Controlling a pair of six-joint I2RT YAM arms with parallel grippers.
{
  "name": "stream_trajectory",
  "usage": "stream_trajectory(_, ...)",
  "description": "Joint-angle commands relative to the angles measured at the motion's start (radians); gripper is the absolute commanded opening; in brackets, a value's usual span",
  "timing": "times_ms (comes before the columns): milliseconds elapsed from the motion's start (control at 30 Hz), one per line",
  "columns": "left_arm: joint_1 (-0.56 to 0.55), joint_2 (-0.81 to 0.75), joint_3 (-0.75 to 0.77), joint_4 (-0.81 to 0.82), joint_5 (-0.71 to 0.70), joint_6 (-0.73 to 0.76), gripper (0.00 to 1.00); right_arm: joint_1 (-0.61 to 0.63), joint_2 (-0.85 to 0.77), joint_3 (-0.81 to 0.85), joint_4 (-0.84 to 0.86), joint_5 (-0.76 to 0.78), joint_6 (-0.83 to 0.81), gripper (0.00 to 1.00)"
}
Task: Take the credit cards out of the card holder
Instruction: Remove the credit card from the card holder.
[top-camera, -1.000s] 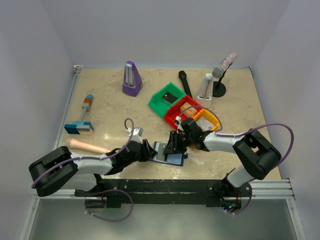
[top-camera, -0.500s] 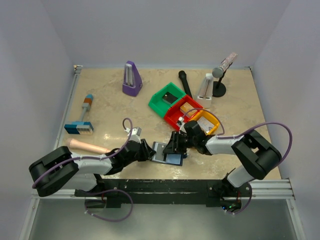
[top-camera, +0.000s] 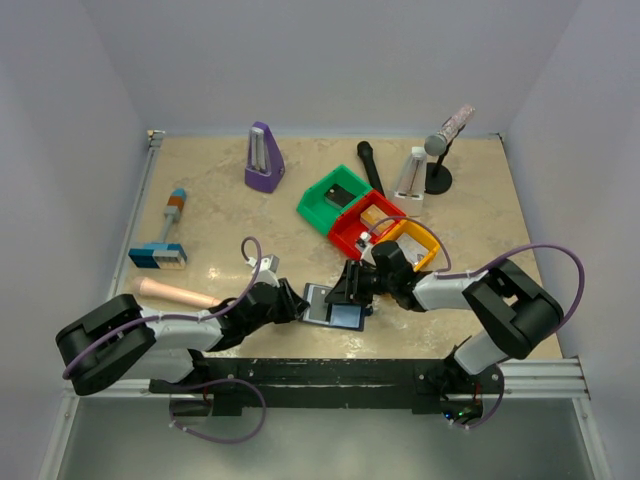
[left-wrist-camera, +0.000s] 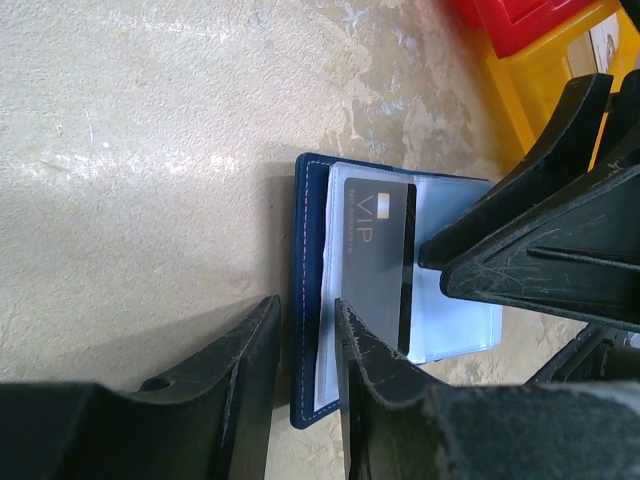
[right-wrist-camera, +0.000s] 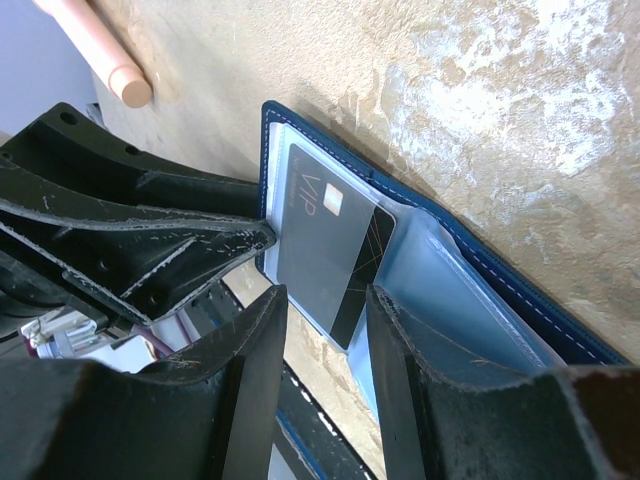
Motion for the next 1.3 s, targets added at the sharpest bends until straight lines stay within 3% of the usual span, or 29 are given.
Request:
stream_trajectory(0, 0.008, 0.034, -0.020, -0.105, -0.031, -0.005, 0.33, -0.008, 0.011, 0.021, -0.022, 0.006, 0.006, 0.42)
stream_trajectory(167, 0.008, 0.021, -0.020, -0.122, -0.045, -0.011, 0.34, -0.006, 0.014, 0.049, -0.129, 0.034, -0.029, 0.42)
stream_trajectory(567, 0.011, 0.065, -0.006, -0.047, 0.025, 0.028, 0.37, 0.011, 0.054, 0.086, -0.175, 0.038, -0.038, 0.42)
stream_trajectory(667, 0.011, 0.064, -0.014, -0.023, 0.039, 0.037, 0.29, 0.011, 0.056, 0.082, -0.168, 0.034, -0.035, 0.42)
stream_trajectory(767, 0.011, 0.071, -0.020, 0.000, 0.050, 0.038, 0.13, 0.012, 0.046, 0.070, -0.152, 0.035, -0.029, 0.43)
stream_trajectory(900, 0.011, 0.074, -0.031, 0.029, 0.061, 0.037, 0.01, 0.012, 0.026, 0.067, -0.169, 0.043, -0.037, 0.43)
stream_trajectory(1267, 0.011, 0.045, -0.118, 0.204, 0.056, -0.012, 0.00, 0.031, -0.038, 0.079, -0.238, 0.052, -0.038, 0.43)
